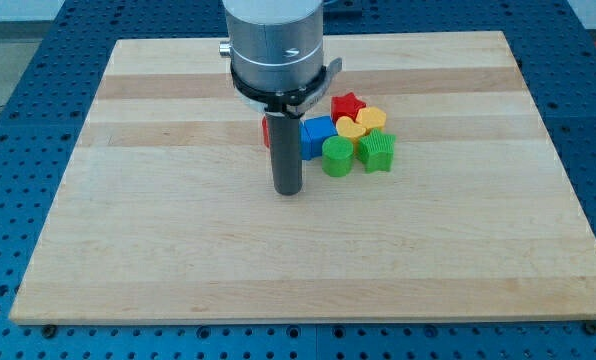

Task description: Move the red circle to the left of the red star

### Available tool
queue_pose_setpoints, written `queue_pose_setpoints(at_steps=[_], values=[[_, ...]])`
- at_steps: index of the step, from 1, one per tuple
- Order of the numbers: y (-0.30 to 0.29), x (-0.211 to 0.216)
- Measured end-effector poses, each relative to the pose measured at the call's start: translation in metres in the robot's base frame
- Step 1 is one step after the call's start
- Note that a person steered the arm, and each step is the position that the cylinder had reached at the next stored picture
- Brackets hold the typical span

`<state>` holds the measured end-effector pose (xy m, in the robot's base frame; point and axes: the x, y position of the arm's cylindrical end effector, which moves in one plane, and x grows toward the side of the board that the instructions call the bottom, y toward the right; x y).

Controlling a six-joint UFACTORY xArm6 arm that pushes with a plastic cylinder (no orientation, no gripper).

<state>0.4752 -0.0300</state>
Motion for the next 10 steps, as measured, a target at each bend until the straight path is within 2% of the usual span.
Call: queue_pose_setpoints(at_steps=[1, 4, 5, 6, 9, 10], values=[[-0.034, 0.006], [-0.035, -0.001], [-0.035, -0.043], [-0.035, -0.058], [-0.028, -0.08], [-0.005, -0.08]])
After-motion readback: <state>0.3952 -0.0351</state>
